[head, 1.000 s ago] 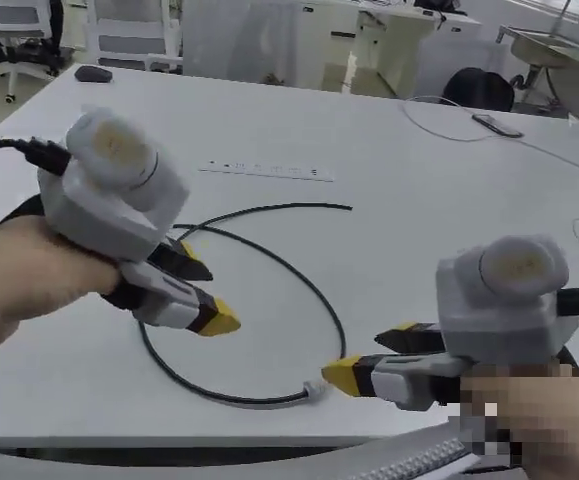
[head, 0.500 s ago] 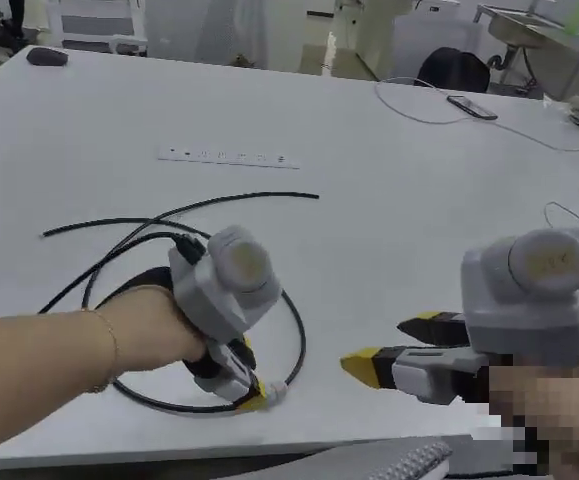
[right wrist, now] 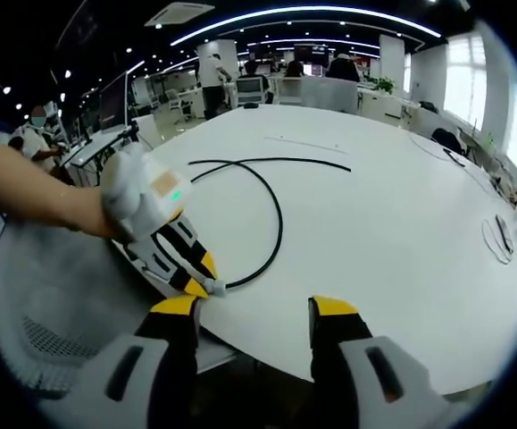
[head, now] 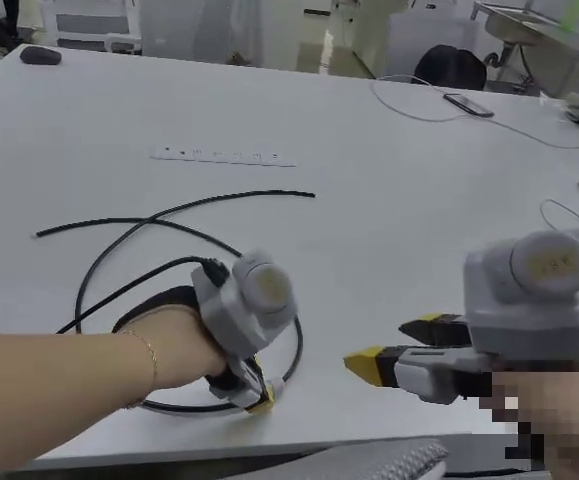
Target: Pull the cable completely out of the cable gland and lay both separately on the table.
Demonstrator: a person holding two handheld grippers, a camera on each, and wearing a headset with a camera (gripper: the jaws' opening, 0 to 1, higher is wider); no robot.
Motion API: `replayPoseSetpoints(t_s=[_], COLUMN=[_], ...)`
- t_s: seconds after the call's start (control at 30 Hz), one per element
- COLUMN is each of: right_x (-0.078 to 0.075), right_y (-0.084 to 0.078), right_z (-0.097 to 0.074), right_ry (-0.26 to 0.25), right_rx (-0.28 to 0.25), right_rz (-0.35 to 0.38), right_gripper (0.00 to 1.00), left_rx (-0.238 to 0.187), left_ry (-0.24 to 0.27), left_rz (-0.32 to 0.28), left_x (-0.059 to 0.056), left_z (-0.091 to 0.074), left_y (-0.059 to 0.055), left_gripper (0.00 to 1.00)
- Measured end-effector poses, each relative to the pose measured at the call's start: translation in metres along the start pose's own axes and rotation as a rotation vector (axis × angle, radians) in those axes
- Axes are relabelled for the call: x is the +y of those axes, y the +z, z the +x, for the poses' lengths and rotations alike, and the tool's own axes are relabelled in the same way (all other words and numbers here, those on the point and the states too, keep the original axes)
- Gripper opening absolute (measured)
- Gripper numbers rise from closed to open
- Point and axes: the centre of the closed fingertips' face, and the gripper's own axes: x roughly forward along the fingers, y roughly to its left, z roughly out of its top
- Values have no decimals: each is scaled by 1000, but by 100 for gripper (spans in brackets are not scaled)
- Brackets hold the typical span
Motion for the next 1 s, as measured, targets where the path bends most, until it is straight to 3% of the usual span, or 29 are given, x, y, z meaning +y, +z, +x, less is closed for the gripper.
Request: replayPoseSetpoints(t_s=[0.2,0.33,0.43,0.57,0.77,1.0], right_x=[8,15,24,39,59,72], right_y=[-4,2,10,20,30,32], right_z=[-1,0,4,11,20,23], right_ry=[9,29,44,77,108,131], right_rx=[11,7,11,21,27,42], right_rz=[-6,-22,-38,-67,-103,-125], right_gripper=[52,52,52,51,51,51], left_rx=[10,-27,-73,-103,-153,-190], left_ry=[-8,-6,-13,3,30,64], left_rz=[40,75,51,44,-1,-14], left_x=[-4,-3,-2,2,7,11], left_z=[-13,-34,-55,-79,-116,-145], left_y=[-5,-1,4,4,-2,-11], left_gripper=[16,16,16,16,16,16])
